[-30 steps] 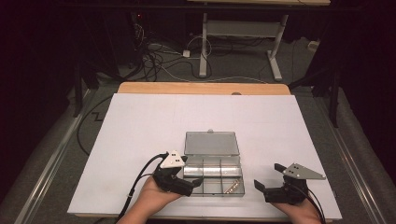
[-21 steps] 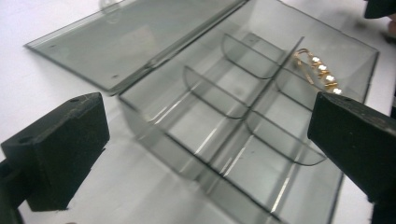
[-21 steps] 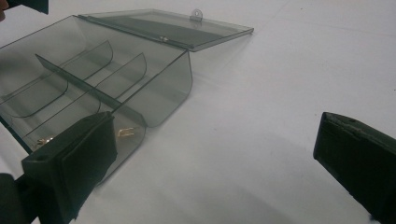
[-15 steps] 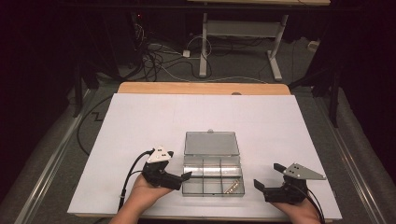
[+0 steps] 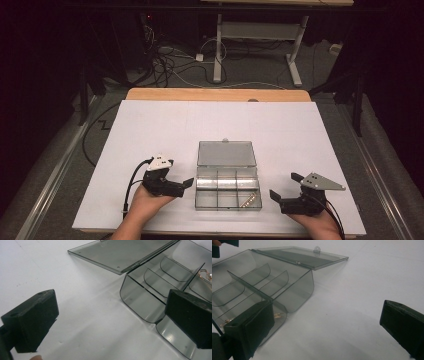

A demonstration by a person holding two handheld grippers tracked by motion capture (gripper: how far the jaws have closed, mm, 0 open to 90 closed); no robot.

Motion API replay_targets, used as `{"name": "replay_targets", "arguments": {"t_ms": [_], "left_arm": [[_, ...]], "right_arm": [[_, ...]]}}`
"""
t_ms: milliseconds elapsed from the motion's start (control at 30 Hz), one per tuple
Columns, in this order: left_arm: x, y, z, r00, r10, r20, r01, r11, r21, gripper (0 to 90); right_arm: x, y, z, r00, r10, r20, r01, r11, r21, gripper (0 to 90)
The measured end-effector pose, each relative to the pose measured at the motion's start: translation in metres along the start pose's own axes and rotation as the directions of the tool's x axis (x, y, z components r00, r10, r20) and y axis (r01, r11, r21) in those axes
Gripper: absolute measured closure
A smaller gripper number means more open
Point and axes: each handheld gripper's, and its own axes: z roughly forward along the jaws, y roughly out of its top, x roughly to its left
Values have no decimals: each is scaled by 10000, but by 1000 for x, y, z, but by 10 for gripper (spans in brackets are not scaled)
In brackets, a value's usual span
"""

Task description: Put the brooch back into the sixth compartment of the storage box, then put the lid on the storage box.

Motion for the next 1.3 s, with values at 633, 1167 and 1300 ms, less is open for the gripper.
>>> {"name": "replay_targets", "arguments": {"t_ms": [633, 1167, 1300], "left_arm": [[1, 6, 10, 9996, -247, -168, 244, 9996, -154, 0], [14, 25, 19, 9971, -730, 228, 742, 9955, -595, 0], [20, 31, 23, 9963, -831, 223, 842, 9949, -550, 0]], "right_arm": [[-9, 30, 31, 9995, 42, 297, -40, 10000, -82, 1], [-13, 60, 62, 9998, 181, 7, -181, 9996, 234, 2], [-14, 68, 72, 9998, 161, -119, -158, 9994, 307, 9]]}}
